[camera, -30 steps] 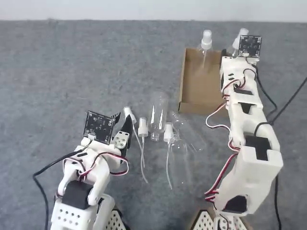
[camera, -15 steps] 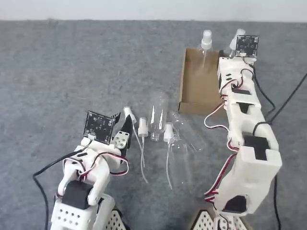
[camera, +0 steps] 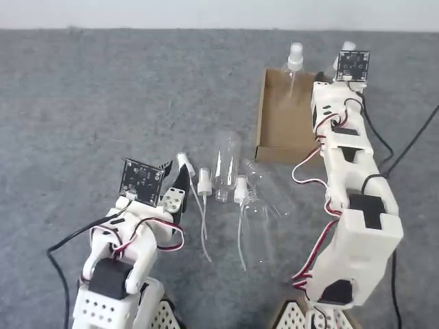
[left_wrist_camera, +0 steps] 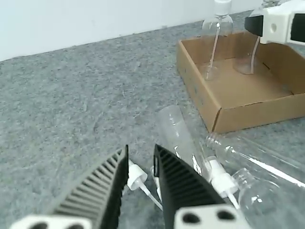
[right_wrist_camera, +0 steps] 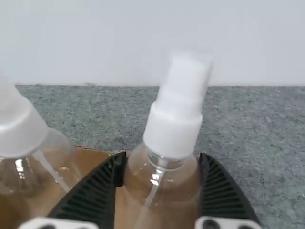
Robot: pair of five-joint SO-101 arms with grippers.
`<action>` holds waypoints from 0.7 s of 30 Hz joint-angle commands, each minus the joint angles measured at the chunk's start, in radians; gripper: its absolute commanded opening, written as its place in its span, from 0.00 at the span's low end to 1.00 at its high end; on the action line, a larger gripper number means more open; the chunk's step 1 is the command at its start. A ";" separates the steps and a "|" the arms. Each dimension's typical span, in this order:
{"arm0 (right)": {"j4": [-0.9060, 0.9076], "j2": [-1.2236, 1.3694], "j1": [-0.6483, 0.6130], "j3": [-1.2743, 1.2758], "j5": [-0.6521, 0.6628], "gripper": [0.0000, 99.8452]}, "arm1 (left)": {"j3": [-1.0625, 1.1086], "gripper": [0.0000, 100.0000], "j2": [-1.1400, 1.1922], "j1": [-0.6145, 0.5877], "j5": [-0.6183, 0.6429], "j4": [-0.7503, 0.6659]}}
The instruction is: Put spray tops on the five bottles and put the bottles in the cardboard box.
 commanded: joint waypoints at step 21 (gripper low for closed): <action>0.007 -0.018 -0.021 -0.063 0.081 0.20 | -0.010 0.07 -0.018 -0.006 -0.006 -0.031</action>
